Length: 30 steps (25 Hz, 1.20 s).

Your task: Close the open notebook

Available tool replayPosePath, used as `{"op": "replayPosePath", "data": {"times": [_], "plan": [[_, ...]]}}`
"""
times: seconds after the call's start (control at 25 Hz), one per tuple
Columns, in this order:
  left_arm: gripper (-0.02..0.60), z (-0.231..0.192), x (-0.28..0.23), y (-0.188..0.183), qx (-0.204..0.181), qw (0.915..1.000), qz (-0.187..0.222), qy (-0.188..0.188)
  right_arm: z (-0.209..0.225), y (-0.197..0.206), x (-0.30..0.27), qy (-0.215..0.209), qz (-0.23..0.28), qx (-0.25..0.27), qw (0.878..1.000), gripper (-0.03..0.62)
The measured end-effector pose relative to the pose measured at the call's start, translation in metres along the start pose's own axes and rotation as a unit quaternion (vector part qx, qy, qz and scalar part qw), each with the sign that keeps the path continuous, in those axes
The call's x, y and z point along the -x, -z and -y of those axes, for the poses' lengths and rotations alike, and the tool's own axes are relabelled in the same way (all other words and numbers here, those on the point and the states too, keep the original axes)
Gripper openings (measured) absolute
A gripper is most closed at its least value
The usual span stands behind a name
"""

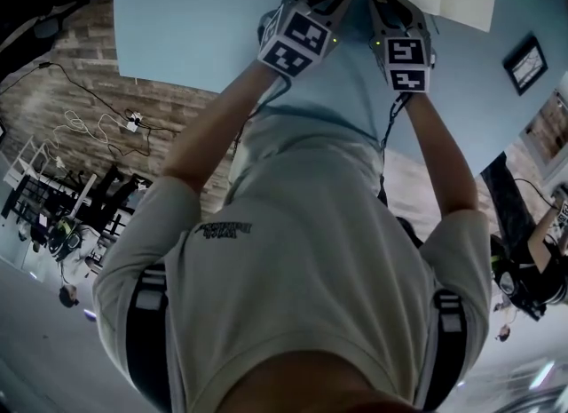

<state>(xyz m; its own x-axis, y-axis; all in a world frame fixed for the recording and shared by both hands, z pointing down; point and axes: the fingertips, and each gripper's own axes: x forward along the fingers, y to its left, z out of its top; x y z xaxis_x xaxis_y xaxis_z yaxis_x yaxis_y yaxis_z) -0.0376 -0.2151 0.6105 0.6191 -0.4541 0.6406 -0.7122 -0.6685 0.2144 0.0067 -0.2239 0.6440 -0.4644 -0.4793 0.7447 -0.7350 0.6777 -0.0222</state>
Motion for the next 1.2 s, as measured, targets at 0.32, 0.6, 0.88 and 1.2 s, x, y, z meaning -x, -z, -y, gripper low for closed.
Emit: {"op": "replayPosePath", "data": {"times": [0.32,0.6,0.88,1.2], "plan": [[0.012,0.024,0.005,-0.001,-0.004,1.0000,0.004,-0.007,-0.001,0.000,0.025,-0.012,0.037,-0.005,0.999,0.026],[0.012,0.029,0.010,-0.053,-0.001,0.9994,0.035,0.003,0.016,-0.037,0.071,-0.001,0.101,-0.047,0.994,0.025],[0.012,0.055,-0.003,-0.106,-0.023,0.9981,0.049,0.031,0.048,-0.048,0.111,-0.032,0.157,-0.150,0.976,0.023],[0.012,0.088,-0.032,-0.141,-0.052,0.9954,0.049,0.064,0.110,-0.039,0.153,0.048,0.186,-0.177,0.965,0.025]]}}
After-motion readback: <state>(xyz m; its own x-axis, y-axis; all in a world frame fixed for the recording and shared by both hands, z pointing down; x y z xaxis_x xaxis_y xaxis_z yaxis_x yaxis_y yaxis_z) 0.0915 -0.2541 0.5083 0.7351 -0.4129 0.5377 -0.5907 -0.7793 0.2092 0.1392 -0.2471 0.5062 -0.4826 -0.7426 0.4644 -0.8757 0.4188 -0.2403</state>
